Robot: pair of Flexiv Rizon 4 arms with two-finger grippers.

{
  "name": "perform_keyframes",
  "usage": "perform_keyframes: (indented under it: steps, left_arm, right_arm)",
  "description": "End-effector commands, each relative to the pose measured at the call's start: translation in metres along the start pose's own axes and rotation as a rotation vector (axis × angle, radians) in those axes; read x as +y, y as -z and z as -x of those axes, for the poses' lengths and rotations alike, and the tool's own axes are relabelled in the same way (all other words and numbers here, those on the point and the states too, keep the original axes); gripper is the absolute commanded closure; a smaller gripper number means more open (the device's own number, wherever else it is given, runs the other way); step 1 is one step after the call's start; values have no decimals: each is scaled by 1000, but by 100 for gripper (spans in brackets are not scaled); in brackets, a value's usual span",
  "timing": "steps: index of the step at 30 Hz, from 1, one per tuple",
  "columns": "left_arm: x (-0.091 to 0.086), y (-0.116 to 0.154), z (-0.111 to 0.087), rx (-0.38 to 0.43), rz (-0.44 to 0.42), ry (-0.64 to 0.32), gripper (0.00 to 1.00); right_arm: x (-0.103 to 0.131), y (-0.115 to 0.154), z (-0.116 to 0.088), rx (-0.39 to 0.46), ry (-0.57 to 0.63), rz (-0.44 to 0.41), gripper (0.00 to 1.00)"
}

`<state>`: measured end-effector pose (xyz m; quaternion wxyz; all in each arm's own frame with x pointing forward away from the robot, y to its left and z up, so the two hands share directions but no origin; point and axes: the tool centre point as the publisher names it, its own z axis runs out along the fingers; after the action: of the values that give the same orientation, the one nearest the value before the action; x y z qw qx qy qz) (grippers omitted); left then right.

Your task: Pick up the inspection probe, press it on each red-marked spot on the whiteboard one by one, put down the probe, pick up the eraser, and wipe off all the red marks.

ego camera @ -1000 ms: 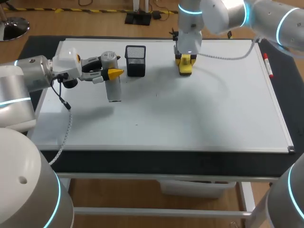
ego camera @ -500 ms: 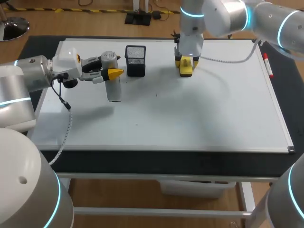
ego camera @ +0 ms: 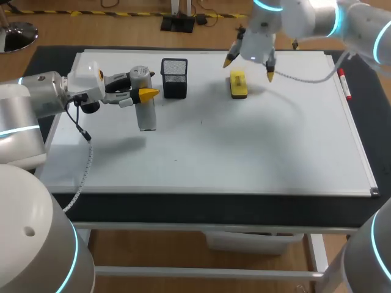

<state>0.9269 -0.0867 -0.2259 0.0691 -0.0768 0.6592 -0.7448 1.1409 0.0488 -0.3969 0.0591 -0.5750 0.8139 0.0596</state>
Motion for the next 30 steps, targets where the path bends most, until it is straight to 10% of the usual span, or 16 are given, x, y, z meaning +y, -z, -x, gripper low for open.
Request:
perform_keyframes:
  steps: [1,17,30]
  left_arm:
    - [-1,0,1,2,-2,1,100]
    - [-1,0,1,2,-2,1,100]
    - [-1,0,1,2,-2,1,100]
  right_arm:
    - [-10,23,-22,-200,-214,130,0]
    - [-41,88,-48,-151,-766,404,0]
    - [-45,137,-54,-301,-884,500,0]
